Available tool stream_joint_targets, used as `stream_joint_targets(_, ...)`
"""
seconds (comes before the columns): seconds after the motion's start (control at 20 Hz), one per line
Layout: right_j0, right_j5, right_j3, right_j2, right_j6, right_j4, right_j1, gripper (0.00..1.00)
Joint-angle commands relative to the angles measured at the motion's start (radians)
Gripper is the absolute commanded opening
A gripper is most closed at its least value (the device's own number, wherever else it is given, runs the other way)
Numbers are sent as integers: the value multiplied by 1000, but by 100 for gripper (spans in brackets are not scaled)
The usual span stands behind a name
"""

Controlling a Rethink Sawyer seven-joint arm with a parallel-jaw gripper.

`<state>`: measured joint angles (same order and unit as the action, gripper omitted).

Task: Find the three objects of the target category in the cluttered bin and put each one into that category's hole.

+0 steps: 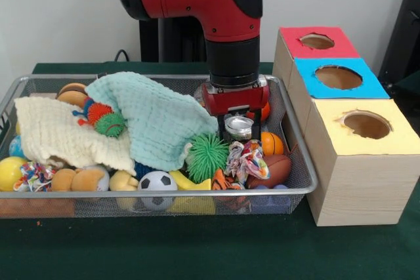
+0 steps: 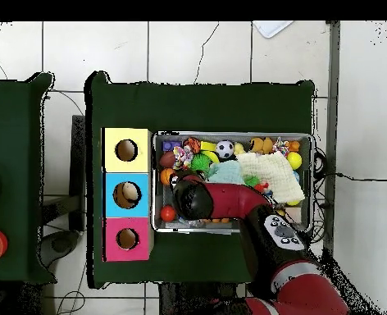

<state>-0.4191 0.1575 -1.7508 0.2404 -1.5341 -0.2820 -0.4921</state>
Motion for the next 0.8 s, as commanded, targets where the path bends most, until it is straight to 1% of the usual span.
stream_joint_targets(0.05,18,-24,16,90,-151,33,-42,100)
stream_joint_targets(0.15,25,26,2,82,-146,44,-87,100)
stream_joint_targets(0.25,37,53,6,65,-141,45,-114,100)
stream_joint_targets(0.4,48,66,22,47,-125,37,-129,100)
stream_joint_targets(0.5,52,38,35,34,-119,19,-130,100)
stream_joint_targets(0.6,63,7,68,12,-115,4,-115,100)
stream_joint_targets(0.7,67,-42,104,-3,-112,-16,-71,100)
stream_joint_targets(0.8,59,-86,129,-6,-109,-32,-7,100)
